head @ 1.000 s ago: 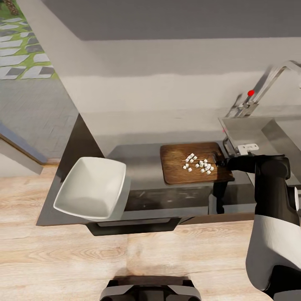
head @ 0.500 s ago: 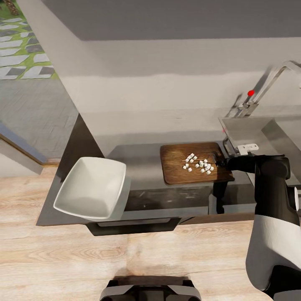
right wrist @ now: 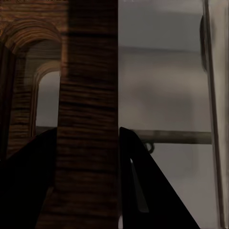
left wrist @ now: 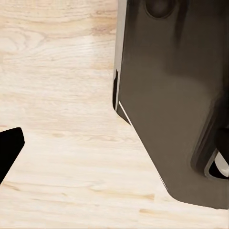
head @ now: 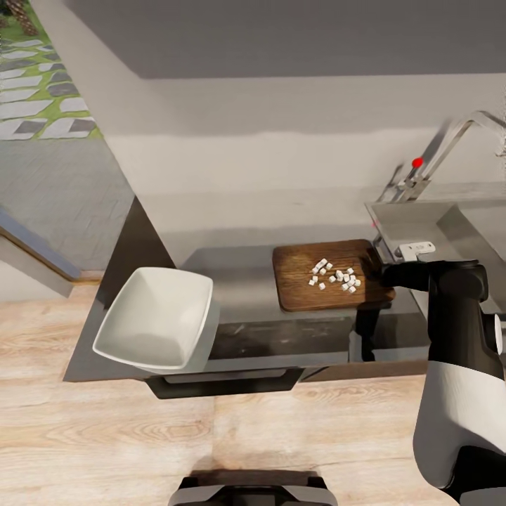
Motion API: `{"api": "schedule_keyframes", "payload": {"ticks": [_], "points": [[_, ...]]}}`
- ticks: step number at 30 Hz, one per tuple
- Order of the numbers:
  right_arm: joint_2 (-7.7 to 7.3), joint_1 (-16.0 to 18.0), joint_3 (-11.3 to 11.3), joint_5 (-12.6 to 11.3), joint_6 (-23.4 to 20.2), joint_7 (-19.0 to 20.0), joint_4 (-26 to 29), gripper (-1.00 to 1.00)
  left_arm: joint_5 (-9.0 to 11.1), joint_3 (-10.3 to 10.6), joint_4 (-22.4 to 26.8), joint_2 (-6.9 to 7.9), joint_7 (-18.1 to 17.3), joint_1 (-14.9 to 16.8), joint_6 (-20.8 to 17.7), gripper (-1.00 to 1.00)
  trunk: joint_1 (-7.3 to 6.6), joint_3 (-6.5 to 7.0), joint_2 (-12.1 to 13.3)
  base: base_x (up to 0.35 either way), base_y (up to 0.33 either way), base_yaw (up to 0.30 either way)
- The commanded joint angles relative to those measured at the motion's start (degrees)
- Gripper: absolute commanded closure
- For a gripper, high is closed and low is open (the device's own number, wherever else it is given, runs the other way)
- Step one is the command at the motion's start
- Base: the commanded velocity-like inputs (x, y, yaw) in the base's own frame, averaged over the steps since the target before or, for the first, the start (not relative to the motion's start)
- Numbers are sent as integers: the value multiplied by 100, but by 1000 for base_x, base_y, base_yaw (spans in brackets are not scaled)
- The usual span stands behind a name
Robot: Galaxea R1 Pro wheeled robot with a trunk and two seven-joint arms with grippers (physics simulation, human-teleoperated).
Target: In the kitchen, take the Vidalia onion out of the sink, dice it on the chopping board with the paring knife, put the diced onion into the bowl on the countertop, then place both the paring knife and the chopping board into the sink.
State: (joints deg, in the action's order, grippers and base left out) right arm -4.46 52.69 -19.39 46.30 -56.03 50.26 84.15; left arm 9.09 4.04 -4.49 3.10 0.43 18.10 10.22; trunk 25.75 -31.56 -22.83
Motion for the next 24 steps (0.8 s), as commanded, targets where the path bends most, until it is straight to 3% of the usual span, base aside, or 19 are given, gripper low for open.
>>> {"api": "schedule_keyframes", "payload": {"ticks": [1, 24], "points": [[-1, 5, -3, 45, -22, 54, 5, 100, 49, 44, -26, -2, 1, 10, 42, -100, 3, 2, -9, 0, 0, 0], [2, 3, -3, 46, -22, 54, 5, 100, 49, 44, -26, -7, 1, 10, 42, -100, 3, 210, -9, 0, 0, 0]]}}
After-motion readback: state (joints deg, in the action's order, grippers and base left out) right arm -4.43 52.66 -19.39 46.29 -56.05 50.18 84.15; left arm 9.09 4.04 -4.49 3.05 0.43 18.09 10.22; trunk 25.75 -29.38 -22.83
